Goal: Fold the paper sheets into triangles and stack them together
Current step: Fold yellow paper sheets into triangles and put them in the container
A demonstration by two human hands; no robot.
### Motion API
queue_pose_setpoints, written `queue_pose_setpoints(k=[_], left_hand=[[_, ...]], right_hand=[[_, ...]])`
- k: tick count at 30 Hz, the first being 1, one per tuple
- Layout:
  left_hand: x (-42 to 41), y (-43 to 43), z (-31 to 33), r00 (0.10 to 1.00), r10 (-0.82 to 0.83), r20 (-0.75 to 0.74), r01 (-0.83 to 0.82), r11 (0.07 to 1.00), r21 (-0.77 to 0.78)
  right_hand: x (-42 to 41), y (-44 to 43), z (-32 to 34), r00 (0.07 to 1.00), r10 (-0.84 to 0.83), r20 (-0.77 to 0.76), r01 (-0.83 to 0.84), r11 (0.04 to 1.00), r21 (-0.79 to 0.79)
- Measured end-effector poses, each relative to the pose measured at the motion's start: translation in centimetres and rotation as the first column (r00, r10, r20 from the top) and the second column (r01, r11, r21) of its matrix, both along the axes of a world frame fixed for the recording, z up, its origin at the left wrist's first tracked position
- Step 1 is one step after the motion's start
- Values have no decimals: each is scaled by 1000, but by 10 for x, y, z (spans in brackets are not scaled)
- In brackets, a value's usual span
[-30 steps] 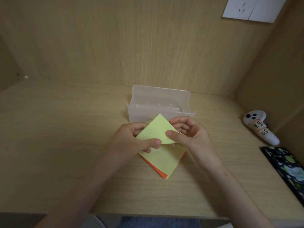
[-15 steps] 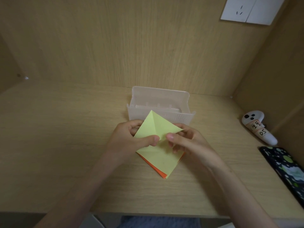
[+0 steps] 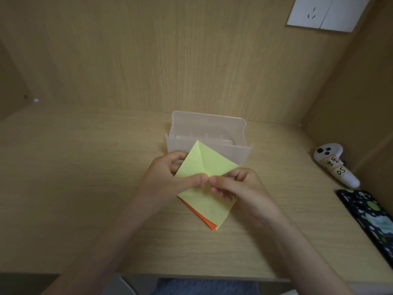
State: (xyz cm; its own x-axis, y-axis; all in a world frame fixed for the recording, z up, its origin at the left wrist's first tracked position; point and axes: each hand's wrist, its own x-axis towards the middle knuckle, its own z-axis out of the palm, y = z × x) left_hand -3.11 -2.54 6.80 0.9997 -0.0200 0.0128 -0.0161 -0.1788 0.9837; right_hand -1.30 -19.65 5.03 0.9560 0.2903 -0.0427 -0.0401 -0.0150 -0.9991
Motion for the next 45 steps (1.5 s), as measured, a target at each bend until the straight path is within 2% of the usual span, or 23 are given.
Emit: queue_pose_setpoints(k=[19,25,29,31,35,38,45], left_hand=[[3,6,-2,997,69,-25,-68,997,38],[3,5,-5,997,69,-26,-67,995,76],[5,17,-5,986,165,-4,-163,979,120],[5,23,-4,984,175,-6,-174,978,115],[5,14,-2,992,123,0,-123,990,72],[6,4,-5,995,99,-8,-99,995,29],[7,0,-12,996,77,-35,-78,996,-31]], right_hand=[[6,-26,7,988,-141,-63,146,985,87],[9,-29,3,983,-171,-66,173,985,18],[16,-45,1,958,-275,-81,281,957,73],[17,-52,2,967,-244,-78,250,966,73],[9,-34,5,997,4,-77,-3,1000,12],[5,-13,8,994,95,-48,-99,991,-88],[6,0,5,999,31,20,-28,993,-113]])
